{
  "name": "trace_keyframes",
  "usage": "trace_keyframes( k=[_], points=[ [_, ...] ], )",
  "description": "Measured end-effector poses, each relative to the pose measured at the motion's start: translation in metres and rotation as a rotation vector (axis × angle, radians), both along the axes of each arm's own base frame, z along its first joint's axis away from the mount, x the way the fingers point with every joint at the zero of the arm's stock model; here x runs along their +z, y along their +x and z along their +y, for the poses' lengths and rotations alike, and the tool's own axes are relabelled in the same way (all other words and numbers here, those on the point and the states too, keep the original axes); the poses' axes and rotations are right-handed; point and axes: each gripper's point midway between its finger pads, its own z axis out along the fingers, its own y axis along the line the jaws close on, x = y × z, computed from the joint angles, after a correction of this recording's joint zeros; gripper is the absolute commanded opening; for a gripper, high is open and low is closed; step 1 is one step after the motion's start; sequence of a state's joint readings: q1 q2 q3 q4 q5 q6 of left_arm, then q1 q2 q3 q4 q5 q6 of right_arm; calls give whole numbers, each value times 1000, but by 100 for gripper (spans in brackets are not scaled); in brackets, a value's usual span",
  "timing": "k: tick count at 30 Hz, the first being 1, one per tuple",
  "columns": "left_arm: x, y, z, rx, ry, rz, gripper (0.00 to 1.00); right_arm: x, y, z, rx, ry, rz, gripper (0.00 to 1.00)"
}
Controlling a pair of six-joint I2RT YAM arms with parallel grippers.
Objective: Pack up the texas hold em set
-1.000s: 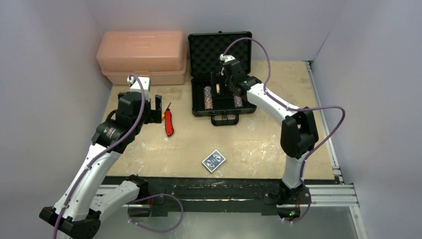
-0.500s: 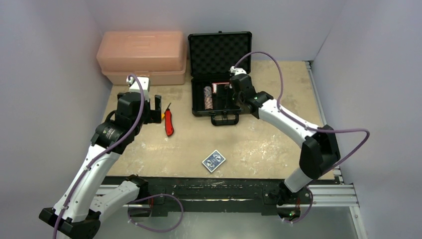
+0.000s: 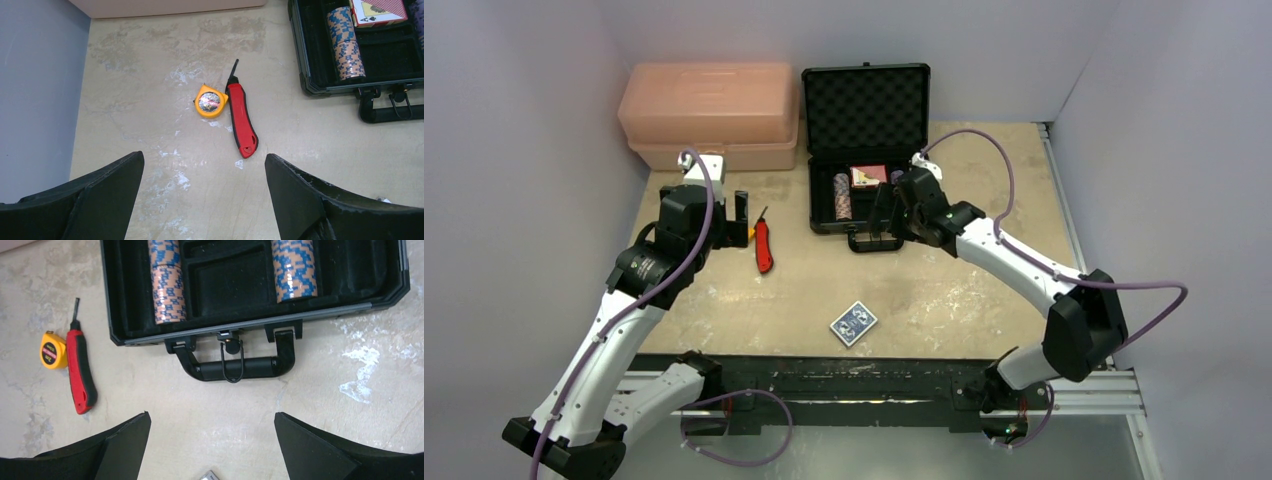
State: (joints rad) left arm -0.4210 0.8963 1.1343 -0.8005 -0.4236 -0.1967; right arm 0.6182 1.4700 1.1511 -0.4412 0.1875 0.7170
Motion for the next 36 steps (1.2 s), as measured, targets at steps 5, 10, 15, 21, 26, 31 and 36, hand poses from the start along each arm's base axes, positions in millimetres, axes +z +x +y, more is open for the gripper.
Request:
trace_keyframes(
  k=[5, 10, 15, 21, 26, 31, 36],
  points=[
    [0, 0, 0, 0, 0, 0, 91, -19, -11, 0, -25, 39, 69, 89],
    [0, 0, 0, -1, 0, 0, 91, -36, -22, 7, -68, 85, 167, 99],
    [0, 0, 0, -1, -1, -1, 91, -69, -46, 15, -130, 62, 321, 99],
    [1, -1, 0, -1, -3, -5, 91, -91, -89, 40, -151, 52, 473, 99],
    [1, -1, 0, -4, -5, -5, 91, -105, -113, 69, -119, 30, 562, 99],
    [1, -1, 0, -4, -5, -5, 91, -116, -128, 84, -96, 11, 617, 99],
    [1, -1, 0, -4, -5, -5, 91, -116, -136, 88, -99, 14, 645, 99]
  ],
)
